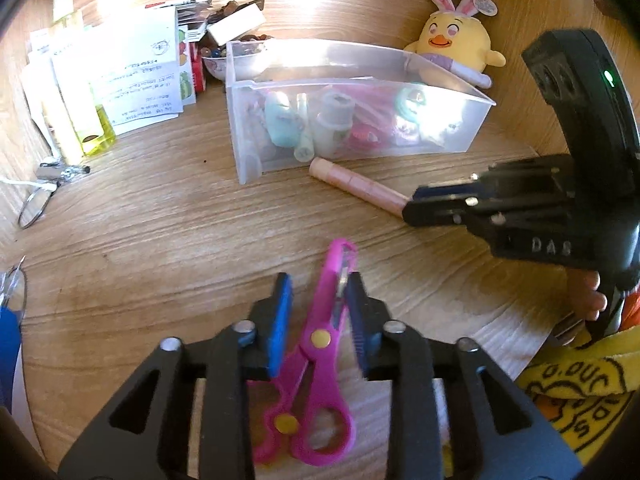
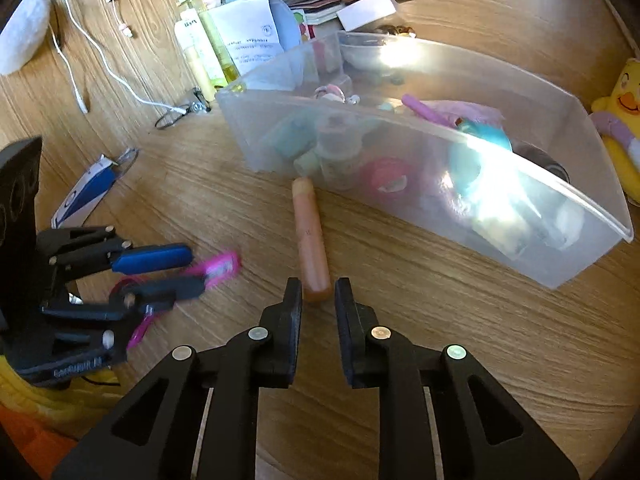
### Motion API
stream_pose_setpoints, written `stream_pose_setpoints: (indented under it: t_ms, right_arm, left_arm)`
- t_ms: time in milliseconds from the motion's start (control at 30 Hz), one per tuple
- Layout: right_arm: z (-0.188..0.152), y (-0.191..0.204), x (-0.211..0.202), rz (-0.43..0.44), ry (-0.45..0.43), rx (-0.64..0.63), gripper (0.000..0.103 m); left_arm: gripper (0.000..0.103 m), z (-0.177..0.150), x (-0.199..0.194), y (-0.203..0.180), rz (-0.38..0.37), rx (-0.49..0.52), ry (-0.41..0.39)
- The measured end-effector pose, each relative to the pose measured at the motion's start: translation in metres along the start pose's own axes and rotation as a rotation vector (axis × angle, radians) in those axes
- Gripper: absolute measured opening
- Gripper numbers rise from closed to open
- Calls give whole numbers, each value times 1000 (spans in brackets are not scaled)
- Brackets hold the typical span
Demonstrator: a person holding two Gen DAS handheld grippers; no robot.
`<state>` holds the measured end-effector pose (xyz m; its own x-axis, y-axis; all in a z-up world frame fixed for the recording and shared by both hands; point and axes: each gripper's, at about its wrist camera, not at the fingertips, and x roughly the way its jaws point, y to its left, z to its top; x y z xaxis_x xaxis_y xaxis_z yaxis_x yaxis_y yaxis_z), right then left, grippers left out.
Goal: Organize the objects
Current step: 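Move both grippers back to the desk toward the pink scissors and lip balm, then grasp the pink lip balm with the right gripper while the left grasps the pink scissors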
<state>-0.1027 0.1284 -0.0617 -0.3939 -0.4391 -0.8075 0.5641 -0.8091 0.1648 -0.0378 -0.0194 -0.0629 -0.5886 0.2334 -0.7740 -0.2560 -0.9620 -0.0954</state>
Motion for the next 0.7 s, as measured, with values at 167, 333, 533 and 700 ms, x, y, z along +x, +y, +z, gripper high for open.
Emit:
stream_pose_setpoints:
  t_ms: [167, 333, 533, 700]
  right_arm:
    - [10, 12, 8, -16, -13, -45, 30]
    - [18, 21, 23, -66, -6, -95, 30]
    - [17, 25, 25, -116, -33, -106, 15]
    - [11, 22, 18, -83, -42, -85, 14]
  left_arm:
    - [38, -6, -4, 2, 23, -2, 4]
    - [38, -9, -6, 1, 36, 22, 4]
    - [19, -6, -4, 2, 26, 13, -1]
    - [17, -3, -2, 4, 35, -15, -7]
